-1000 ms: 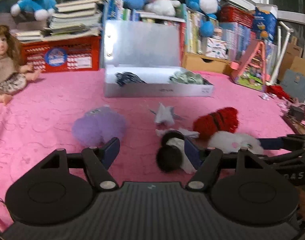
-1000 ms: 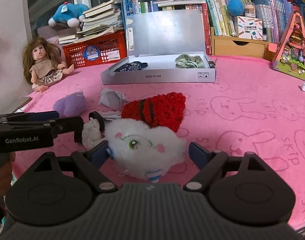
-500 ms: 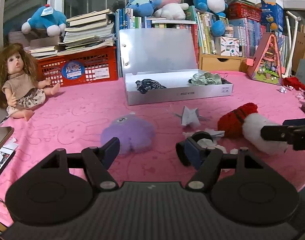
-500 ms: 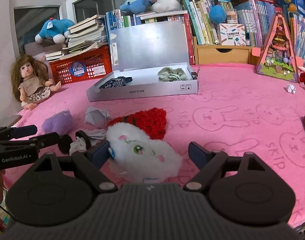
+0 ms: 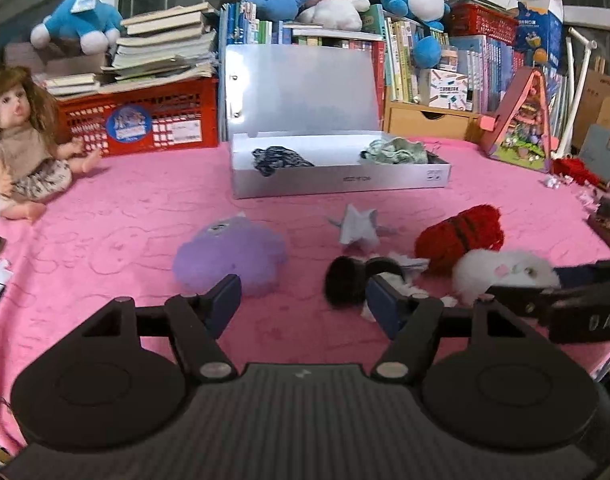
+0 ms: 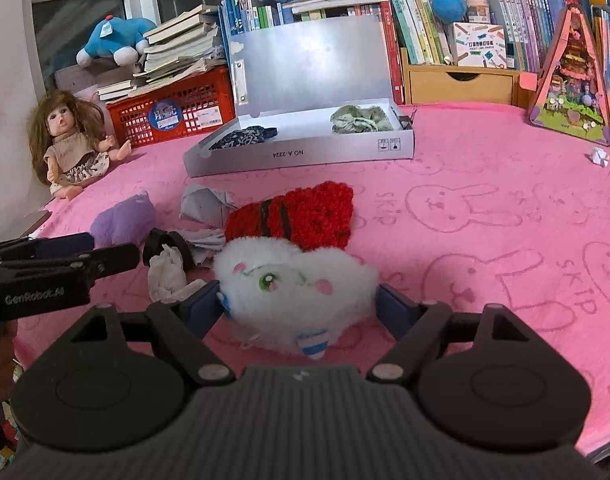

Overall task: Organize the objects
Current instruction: 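Grasp the black disc with the left tool while the right tool grasps the white plush bunny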

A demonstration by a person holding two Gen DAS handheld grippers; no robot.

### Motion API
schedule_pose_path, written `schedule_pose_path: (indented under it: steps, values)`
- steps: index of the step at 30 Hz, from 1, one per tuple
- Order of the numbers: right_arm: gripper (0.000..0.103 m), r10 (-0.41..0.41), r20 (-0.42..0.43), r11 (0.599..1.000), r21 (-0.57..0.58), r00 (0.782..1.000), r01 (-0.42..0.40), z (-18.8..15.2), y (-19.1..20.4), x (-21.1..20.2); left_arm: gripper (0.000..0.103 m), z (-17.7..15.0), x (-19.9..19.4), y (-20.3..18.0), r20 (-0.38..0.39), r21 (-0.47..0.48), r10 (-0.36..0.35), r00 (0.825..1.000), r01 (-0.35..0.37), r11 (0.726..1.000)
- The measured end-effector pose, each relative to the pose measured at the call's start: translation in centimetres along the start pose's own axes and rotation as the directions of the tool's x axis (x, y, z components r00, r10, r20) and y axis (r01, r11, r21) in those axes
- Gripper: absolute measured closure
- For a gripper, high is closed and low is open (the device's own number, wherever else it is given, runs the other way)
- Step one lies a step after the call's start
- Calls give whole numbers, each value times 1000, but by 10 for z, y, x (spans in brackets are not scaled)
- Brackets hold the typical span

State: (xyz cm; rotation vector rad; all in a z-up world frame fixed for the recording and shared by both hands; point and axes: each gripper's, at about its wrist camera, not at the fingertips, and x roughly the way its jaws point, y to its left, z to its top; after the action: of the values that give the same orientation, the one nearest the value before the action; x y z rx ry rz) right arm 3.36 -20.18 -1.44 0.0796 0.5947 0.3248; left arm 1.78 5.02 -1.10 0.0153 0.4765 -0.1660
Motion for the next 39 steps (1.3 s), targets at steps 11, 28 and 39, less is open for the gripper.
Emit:
schedule_pose_path:
  steps: [11, 28, 39]
  values:
    - [20, -6, 2, 1000, -24, 1000, 6, -3, 5, 1, 57, 8, 26, 0, -36, -102, -77, 996, 73, 992]
    - [22, -14, 11, 999, -44, 1000, 14, -6, 7, 3, 63, 14, 47, 5, -63, -168, -36, 997, 25, 986]
    - [22, -22, 13, 998, -57, 1000, 23, -6, 9, 5, 66, 12, 34, 4, -42, -15, 89, 995, -89, 996]
